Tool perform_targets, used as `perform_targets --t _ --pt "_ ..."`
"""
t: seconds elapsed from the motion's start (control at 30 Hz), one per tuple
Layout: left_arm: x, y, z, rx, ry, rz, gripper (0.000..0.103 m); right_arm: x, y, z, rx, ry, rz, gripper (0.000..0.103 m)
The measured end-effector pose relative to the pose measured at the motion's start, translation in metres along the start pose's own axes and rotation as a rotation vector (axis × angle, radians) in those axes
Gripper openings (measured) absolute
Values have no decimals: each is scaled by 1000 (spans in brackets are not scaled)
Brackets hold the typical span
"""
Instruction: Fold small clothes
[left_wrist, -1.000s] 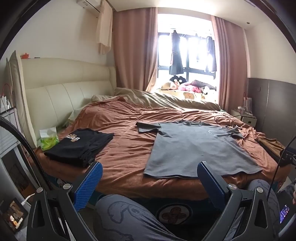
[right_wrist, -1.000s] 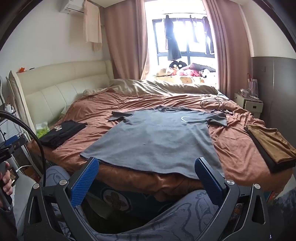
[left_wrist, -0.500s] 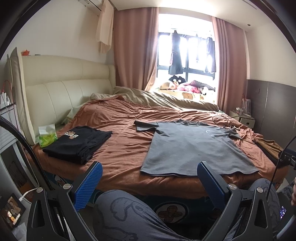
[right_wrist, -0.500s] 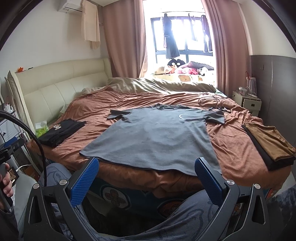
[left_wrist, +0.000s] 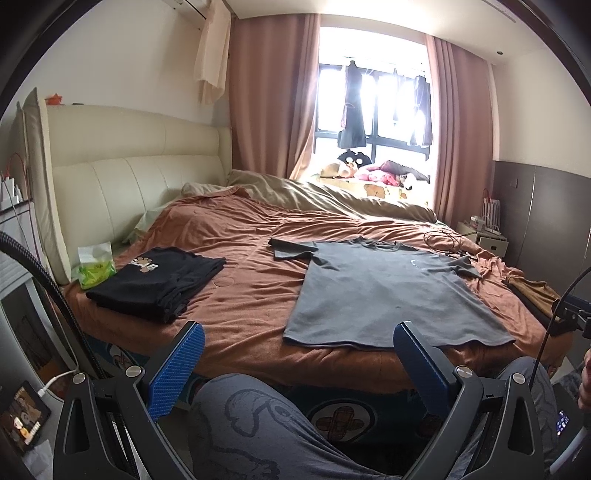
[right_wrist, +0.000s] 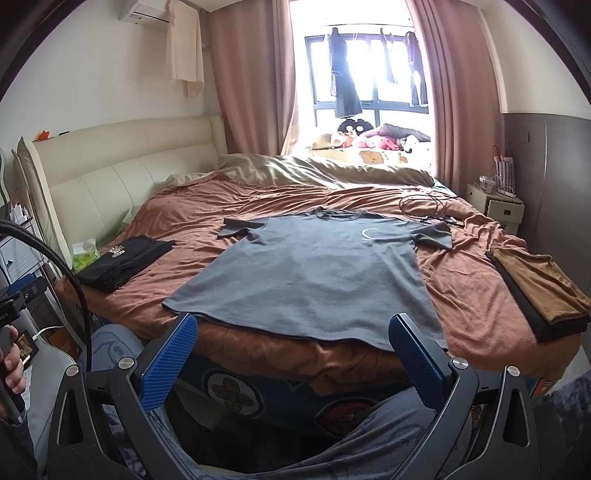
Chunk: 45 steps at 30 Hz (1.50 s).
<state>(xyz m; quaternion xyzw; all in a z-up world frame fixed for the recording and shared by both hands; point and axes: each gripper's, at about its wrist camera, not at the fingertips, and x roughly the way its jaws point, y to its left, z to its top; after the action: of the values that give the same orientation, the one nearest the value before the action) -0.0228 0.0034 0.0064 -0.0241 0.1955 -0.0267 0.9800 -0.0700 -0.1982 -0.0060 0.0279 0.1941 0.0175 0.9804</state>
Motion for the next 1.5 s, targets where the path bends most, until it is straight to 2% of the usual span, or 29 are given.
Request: perform_targets --t 0.6,0.93,1.17,1.5 --pt "-13 2 -5 16 -16 -14 103 -9 4 -1 0 -17 -2 103" --pt "-12 1 0 23 -26 -11 103 0 0 3 -5 -22 -2 103" --pt "17 7 7 10 -10 2 103 19 -2 14 -12 -22 2 103" --pt "80 13 17 -10 39 15 103 75 -7 35 -17 16 30 103"
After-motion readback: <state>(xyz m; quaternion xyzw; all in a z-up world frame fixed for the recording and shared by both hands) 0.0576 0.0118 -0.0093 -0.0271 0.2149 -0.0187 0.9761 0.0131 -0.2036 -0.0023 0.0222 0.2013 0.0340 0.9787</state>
